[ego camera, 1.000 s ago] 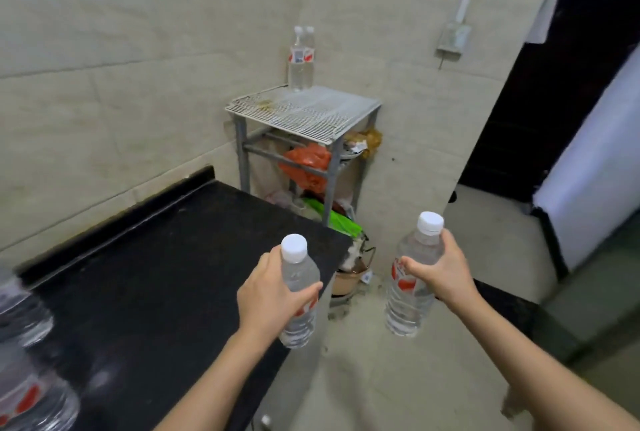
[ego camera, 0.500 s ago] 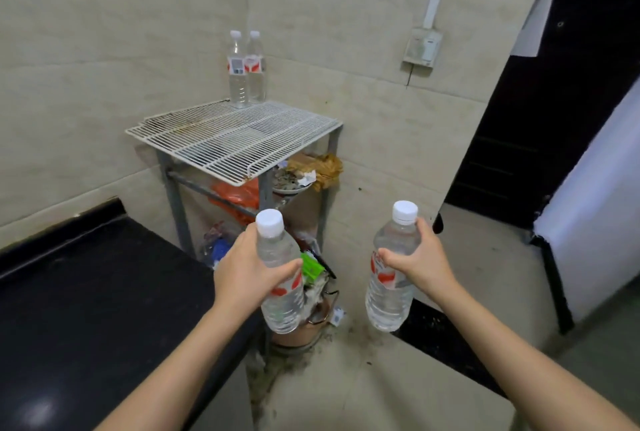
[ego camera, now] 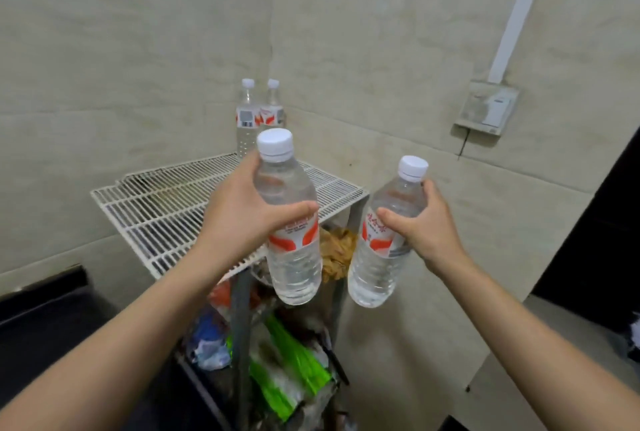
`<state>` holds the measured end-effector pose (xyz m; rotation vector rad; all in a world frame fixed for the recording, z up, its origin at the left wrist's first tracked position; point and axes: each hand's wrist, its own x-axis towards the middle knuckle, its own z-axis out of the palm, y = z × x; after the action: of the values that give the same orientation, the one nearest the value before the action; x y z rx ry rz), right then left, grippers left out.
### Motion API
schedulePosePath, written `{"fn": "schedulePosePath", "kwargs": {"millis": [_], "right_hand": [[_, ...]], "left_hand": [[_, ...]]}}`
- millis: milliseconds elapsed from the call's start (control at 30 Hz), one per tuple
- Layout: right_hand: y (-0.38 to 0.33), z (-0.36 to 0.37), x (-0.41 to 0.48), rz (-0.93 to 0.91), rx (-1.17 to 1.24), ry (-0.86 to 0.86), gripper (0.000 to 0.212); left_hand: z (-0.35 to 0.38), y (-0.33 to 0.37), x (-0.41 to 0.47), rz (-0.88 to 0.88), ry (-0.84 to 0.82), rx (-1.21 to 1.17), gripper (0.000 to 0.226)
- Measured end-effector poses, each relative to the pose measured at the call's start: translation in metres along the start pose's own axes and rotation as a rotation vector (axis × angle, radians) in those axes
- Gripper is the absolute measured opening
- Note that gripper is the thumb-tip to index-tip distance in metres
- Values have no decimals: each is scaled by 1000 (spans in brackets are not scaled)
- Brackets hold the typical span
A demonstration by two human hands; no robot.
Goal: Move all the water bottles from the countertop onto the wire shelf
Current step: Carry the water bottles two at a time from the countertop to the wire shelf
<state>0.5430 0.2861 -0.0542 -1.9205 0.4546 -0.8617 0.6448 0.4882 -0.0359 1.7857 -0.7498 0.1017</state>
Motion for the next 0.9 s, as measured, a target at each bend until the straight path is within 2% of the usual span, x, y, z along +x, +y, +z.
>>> {"fn": "schedulePosePath", "kwargs": {"millis": [267,567,767,900], "right_hand": [[6,4,146,-102,54,-80,60],[42,91,307,-166,127,-248,70],[52,149,370,-120,164,-401,67],[65,174,392,-109,105,-473,67]], "left_hand": [[45,-12,145,-7,170,47,70],[71,-73,253,-127,396,301,71],[80,-101,298,-247,493,396,68],[91,-118,319,-306,527,438,65]]}}
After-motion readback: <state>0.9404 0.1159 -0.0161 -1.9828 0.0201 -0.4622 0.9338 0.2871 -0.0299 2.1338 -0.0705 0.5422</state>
